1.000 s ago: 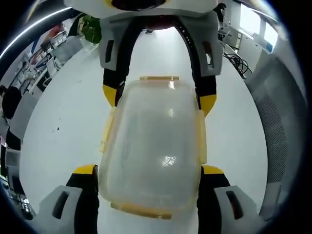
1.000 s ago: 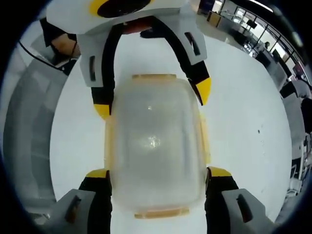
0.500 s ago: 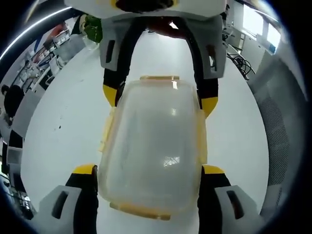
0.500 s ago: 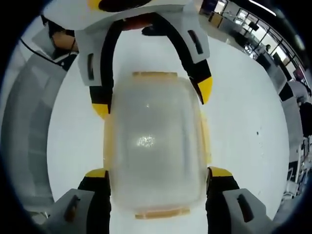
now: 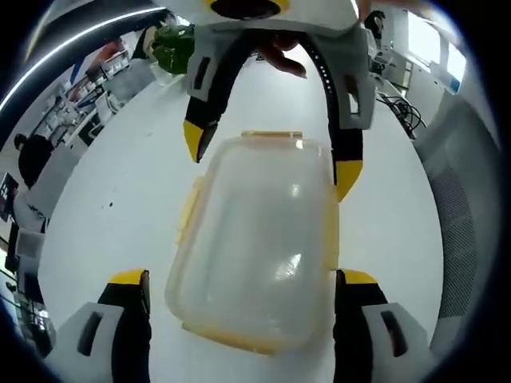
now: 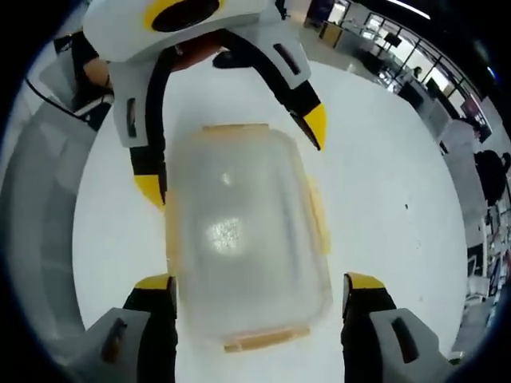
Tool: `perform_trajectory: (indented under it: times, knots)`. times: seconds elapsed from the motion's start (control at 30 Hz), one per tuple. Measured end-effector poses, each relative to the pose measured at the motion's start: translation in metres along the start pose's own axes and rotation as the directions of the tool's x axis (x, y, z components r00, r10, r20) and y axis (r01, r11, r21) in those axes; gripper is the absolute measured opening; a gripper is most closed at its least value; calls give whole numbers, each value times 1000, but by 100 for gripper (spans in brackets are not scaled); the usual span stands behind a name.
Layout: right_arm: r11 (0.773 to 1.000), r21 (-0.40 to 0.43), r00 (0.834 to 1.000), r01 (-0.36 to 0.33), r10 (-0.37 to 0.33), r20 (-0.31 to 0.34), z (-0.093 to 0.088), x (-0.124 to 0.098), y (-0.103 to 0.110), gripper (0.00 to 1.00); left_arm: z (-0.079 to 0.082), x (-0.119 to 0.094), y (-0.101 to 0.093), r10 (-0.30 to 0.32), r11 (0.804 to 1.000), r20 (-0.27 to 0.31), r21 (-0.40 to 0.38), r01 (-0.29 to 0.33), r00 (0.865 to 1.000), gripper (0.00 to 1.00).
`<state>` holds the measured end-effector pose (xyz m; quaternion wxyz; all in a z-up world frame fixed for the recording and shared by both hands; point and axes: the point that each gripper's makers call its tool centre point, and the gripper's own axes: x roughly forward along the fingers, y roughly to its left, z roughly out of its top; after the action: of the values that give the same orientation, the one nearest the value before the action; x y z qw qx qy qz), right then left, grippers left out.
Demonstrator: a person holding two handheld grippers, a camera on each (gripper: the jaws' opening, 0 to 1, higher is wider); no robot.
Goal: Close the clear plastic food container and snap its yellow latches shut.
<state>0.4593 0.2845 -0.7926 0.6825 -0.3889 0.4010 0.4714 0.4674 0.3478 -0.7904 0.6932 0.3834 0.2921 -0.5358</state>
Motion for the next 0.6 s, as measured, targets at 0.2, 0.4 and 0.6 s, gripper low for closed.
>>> perform_trajectory:
  times: [0.2, 0.4, 0.6]
  knots:
    - [999, 42, 999, 28, -28, 19, -3, -5, 5, 88, -4, -7, -5, 25, 998, 20, -57, -24, 999, 98]
    - [994, 101, 998, 51, -55, 40, -6, -10, 7, 90, -5, -13, -10, 50, 985, 64, -168, -38, 997, 98]
    - [979, 192, 992, 70, -89, 89, -2, -16, 13, 90, -6, -22, -11, 84, 974, 77, -217, -66, 993, 98]
